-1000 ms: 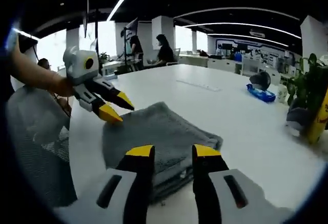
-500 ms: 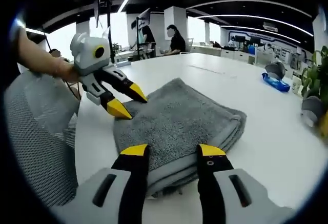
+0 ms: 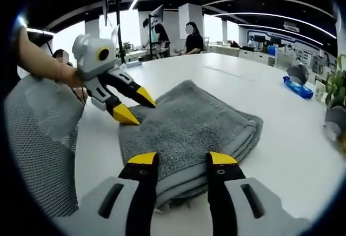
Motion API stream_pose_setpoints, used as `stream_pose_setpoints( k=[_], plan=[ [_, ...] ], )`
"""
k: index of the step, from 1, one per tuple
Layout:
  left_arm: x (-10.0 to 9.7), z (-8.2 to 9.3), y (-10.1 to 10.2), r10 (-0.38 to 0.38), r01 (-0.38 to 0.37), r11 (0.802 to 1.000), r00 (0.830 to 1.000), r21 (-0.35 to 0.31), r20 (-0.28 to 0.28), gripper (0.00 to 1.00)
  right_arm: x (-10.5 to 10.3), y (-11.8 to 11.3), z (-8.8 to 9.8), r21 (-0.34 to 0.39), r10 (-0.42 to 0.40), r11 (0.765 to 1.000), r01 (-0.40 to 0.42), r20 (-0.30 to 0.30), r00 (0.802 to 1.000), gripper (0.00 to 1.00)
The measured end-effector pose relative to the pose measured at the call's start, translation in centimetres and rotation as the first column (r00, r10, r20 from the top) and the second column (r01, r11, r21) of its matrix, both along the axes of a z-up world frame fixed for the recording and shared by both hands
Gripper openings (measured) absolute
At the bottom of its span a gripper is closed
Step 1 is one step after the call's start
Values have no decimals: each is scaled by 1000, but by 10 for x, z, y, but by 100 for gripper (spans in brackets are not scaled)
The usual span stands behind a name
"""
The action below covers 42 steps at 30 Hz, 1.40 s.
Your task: Fold the towel on the table until its edges align and the towel forms a compact rectangular stack.
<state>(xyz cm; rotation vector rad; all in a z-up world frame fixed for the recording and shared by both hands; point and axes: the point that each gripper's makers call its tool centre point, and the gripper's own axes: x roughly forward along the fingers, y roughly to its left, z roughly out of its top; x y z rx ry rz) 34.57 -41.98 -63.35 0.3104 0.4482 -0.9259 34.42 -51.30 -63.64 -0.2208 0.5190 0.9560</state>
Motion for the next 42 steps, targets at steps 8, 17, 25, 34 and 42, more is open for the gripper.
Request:
stream_pose_setpoints(
  k=[8, 17, 25, 34, 42],
  plan=[
    [25, -2, 15, 28, -27, 1000, 999, 7, -45, 29, 24, 16, 0, -12, 31, 999, -31, 7, 1000, 34],
    [47, -4, 26, 33, -32, 999, 998, 14, -62, 29, 49, 28, -1, -47, 62, 997, -61, 21, 998, 34],
    [64, -4, 30, 39, -38, 999, 996, 16, -81, 30, 65, 32, -2, -42, 67, 997, -66, 24, 997, 34],
    [75, -4, 34, 55, -54, 998, 995, 15, -85, 30, 80, 36, -3, -57, 68, 996, -66, 29, 997, 34],
    [78, -3, 35, 77, -77, 997, 994, 2, -77, 30, 85, 38, -3, -55, 70, 996, -67, 41, 997, 33]
  ],
)
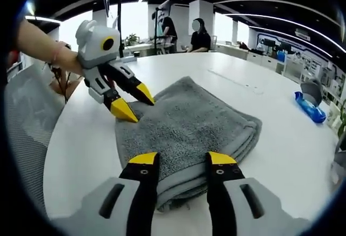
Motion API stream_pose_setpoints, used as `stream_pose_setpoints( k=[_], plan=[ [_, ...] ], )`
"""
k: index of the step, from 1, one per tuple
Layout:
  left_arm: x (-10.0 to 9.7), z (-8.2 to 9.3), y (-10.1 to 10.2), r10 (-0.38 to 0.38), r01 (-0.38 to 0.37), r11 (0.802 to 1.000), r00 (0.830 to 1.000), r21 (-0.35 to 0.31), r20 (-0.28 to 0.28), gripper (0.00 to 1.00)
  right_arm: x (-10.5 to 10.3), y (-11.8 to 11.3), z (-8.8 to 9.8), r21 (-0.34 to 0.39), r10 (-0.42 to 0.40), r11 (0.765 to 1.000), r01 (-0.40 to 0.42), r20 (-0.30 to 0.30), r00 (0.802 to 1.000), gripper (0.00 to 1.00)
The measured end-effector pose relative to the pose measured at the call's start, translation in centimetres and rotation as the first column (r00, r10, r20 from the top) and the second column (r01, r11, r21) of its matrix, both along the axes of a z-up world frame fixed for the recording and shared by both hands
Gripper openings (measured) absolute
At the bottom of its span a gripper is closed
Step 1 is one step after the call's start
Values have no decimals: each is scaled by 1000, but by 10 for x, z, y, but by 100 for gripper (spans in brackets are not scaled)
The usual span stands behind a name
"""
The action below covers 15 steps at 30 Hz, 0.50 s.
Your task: Fold the towel on the table until its edges align and the towel forms a compact rectangular stack.
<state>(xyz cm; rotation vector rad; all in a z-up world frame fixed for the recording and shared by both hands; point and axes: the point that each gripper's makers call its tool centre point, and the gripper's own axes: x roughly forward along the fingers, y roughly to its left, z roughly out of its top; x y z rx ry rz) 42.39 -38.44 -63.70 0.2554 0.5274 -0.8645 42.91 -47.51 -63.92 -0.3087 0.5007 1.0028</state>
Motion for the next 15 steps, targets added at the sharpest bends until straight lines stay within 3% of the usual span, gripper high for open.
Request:
stream_pose_setpoints(
  k=[4, 8, 12, 15],
  plan=[
    [0, 0, 0, 13, -13, 1000, 1000, -17, 9, 30, 0, -1, 0, 10, -1, 1000, 0, 6, 1000, 33],
    [2, 2, 0, 48, -49, 998, 998, -48, -29, 30, -1, -1, 1, 22, -4, 1000, 3, 15, 1000, 33],
    [1, 4, 1, 28, -29, 998, 999, -58, -26, 30, 0, -1, 2, 38, -16, 999, 16, 0, 1000, 33],
    [1, 13, 2, 60, -64, 988, 998, -142, -32, 30, -3, -2, 7, 28, -4, 1000, 4, 12, 1000, 33]
  ],
)
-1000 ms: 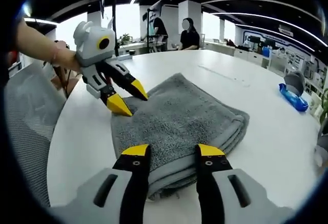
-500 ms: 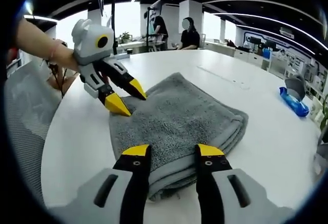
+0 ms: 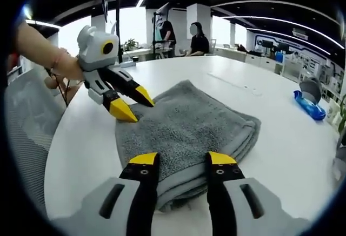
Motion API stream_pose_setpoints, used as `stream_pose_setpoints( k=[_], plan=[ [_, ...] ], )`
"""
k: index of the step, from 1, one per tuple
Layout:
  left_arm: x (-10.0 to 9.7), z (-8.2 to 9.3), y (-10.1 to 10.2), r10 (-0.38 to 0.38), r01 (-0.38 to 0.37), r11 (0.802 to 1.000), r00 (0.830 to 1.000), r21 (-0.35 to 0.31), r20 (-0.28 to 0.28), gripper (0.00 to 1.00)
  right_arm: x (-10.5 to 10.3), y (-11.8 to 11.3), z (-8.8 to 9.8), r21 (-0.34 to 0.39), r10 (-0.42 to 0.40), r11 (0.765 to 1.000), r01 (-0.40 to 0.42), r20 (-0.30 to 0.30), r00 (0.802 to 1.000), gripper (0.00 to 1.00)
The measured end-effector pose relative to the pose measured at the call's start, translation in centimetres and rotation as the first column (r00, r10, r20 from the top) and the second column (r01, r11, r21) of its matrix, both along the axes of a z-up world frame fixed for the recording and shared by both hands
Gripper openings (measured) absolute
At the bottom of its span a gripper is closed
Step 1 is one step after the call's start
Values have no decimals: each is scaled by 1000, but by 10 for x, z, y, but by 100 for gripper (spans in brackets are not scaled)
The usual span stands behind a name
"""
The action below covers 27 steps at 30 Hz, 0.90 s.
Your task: Fold the towel on the table until its edges align and the towel forms a compact rectangular stack.
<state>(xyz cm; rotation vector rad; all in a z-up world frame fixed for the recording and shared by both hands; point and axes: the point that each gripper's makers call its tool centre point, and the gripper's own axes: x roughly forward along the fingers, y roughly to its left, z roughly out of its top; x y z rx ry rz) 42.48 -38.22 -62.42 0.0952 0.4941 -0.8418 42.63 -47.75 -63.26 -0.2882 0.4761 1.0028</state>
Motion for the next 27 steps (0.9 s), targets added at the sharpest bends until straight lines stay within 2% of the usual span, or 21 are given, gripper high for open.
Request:
stream_pose_setpoints(
  k=[4, 7, 10, 15, 18, 20, 21, 24, 27],
  plan=[
    [2, 17, 7, 77, -77, 994, 997, -80, 0, 27, -5, -4, 9, 48, -44, 998, 44, -16, 999, 33],
    [-1, 44, 9, 98, -91, 981, 995, -174, 30, 31, -19, -12, 23, 101, -56, 993, 59, -28, 998, 34],
    [-9, 78, 13, 111, -84, 963, 989, -258, 92, 35, -30, -19, 34, 132, -72, 989, 74, -16, 997, 40],
    [-35, 109, 23, 97, -54, 967, 982, -251, 164, 47, -50, -36, 64, 182, -124, 976, 120, 15, 992, 55],
    [-57, 119, 38, 85, -49, 983, 976, -179, 201, 50, -64, -45, 83, 207, -154, 968, 141, 50, 987, 64],
    [-72, 125, 47, 92, -59, 986, 972, -156, 214, 56, -74, -50, 92, 208, -167, 967, 150, 67, 984, 71],
    [-77, 129, 52, 99, -66, 987, 969, -146, 227, 60, -81, -53, 97, 206, -174, 966, 156, 74, 982, 74],
    [-93, 140, 68, 125, -106, 991, 944, -80, 305, 70, -95, -58, 108, 201, -191, 965, 169, 97, 977, 79],
    [-114, 147, 80, 150, -134, 988, 936, -72, 319, 75, -111, -61, 119, 205, -217, 960, 190, 119, 969, 81]
  ],
)
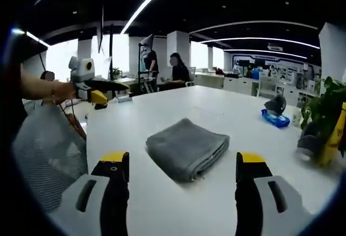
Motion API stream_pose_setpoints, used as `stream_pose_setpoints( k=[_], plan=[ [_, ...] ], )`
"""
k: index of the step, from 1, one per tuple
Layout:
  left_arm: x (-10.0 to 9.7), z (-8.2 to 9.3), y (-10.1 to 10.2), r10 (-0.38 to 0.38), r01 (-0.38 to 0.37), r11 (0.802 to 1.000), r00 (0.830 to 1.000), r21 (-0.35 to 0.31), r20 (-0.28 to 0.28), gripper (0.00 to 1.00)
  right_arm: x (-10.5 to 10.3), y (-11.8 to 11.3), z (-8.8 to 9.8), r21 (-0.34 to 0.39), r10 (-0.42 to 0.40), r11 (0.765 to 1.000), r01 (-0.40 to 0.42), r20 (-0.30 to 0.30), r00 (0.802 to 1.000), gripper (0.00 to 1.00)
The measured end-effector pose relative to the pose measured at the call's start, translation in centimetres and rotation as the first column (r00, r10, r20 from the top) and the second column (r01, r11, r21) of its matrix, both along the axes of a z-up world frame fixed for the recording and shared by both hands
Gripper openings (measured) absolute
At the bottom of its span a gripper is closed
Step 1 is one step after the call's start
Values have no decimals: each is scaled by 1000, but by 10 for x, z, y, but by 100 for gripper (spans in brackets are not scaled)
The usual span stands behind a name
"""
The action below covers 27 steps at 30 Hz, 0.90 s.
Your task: Fold the towel on the table until its edges align and the towel forms a compact rectangular stack.
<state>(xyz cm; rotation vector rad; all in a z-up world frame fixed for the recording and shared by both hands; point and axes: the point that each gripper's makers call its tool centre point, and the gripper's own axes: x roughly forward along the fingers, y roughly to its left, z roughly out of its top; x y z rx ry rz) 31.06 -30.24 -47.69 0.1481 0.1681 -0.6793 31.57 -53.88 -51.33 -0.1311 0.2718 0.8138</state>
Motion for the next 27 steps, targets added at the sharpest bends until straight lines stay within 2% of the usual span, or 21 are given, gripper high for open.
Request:
stream_pose_setpoints(
  k=[2, 4, 7, 8, 11, 12, 13, 15, 17, 18, 21, 23, 25, 27],
  plan=[
    [-7, 3, 8, 32, -32, 999, 999, -5, 9, 77, -5, -2, 10, 31, -30, 999, 29, 27, 999, 83],
    [-15, 7, 17, 70, -70, 997, 997, -30, 21, 84, -13, -2, 18, 72, -56, 996, 53, 37, 998, 91],
    [-27, 9, 26, 106, -104, 993, 994, -47, 34, 99, -23, -3, 23, 102, -89, 991, 85, 42, 995, 99],
    [-31, 9, 28, 106, -105, 993, 994, -48, 38, 99, -27, -3, 19, 97, -94, 991, 91, 31, 995, 99],
    [-36, 12, 41, 181, -179, 983, 983, -50, 36, 100, -38, -2, 7, 65, -99, 993, 99, 4, 995, 99],
    [-37, 16, 44, 192, -189, 980, 980, -56, 54, 100, -39, -3, 5, 55, -106, 993, 106, 2, 994, 99],
    [-35, 21, 49, 224, -219, 974, 971, -64, 80, 100, -42, -4, 2, 54, -123, 991, 123, -1, 992, 99],
    [-34, 23, 56, 280, -273, 958, 955, -84, 97, 99, -45, -4, 1, 68, -148, 987, 148, -3, 989, 99],
    [-34, 20, 57, 273, -269, 962, 955, -54, 112, 99, -46, -2, 0, 84, -177, 981, 177, -5, 984, 99],
    [-32, 19, 60, 282, -279, 960, 953, -42, 108, 99, -46, 0, -2, 80, -159, 984, 160, -13, 987, 99],
    [-32, 18, 65, 303, -295, 950, 950, -98, 74, 99, -46, 3, -5, 37, -147, 988, 148, -23, 989, 99],
    [-33, 16, 67, 301, -294, 951, 951, -96, 73, 98, -51, 6, -3, 37, -133, 990, 134, -18, 991, 99],
    [-33, 14, 68, 286, -279, 956, 955, -88, 77, 98, -56, 8, -5, 45, -136, 989, 138, -59, 989, 98],
    [-33, 13, 67, 277, -271, 959, 957, -83, 81, 99, -60, 9, -4, 53, -135, 989, 139, -63, 989, 98]
  ],
)
